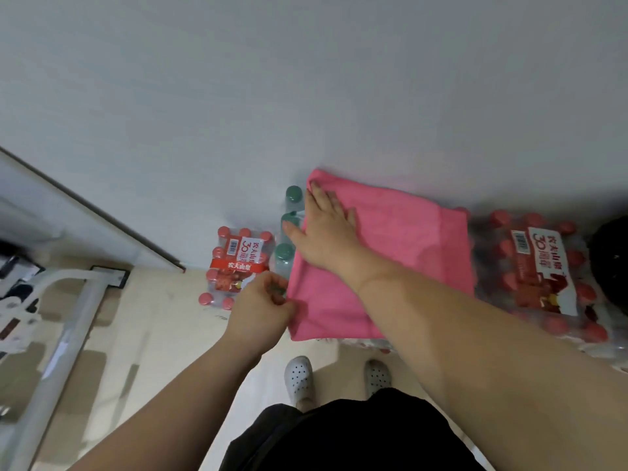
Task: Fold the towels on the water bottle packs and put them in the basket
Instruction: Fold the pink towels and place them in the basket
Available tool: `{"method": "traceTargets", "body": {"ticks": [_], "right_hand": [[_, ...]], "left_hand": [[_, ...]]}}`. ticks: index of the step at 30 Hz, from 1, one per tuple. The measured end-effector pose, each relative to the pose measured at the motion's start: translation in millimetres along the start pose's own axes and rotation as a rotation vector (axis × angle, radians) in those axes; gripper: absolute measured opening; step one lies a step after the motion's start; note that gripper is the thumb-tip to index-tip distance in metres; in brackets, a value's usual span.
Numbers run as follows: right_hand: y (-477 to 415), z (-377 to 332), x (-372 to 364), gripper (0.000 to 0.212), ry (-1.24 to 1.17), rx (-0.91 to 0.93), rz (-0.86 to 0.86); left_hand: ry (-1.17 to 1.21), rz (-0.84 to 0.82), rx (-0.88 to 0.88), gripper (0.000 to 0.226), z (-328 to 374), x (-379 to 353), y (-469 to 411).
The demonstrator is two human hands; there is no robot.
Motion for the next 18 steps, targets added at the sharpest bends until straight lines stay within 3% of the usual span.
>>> {"method": "traceTargets", "body": {"ticks": [7,11,13,16,18], "right_hand": [[-5.5,-49.3,-38.5,0.080,-0.061,0.208,-0.106],[-0.4,-37.5,-17.9,0.070,-0.196,0.256,0.010],[4.6,-14.9,-0.1,0.069,-0.171,0.223,0.121],[19.2,38.5,20.8,0.072,-0.064,0.052,0.189],[32.6,77.3,36.4,0.077,-0.033,-0.065,0.268]], "left_hand": [[-0.008,0.069,0.016,0.023,-34.8,52.5,-23.3],[0.004,0.074,0.007,0.025,-40.4,56.9,-26.8],[-0.044,0.154,-0.048,0.030,-37.7,60.3,-28.5],[-0.150,0.309,-0.267,0.026,-13.8,61.7,-27.3],[-0.147,0.288,-0.406,0.019,12.1,47.0,-18.7]]}}
Point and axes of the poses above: each hand's wrist, its own y-axis away from the middle knuckle, its own x-axis out of the back of the hand, z = x × y, the point moved 7 cm from there along -y, towards the middle knuckle, and after that the axes turned 12 degrees about z, right-handed, at the moved point
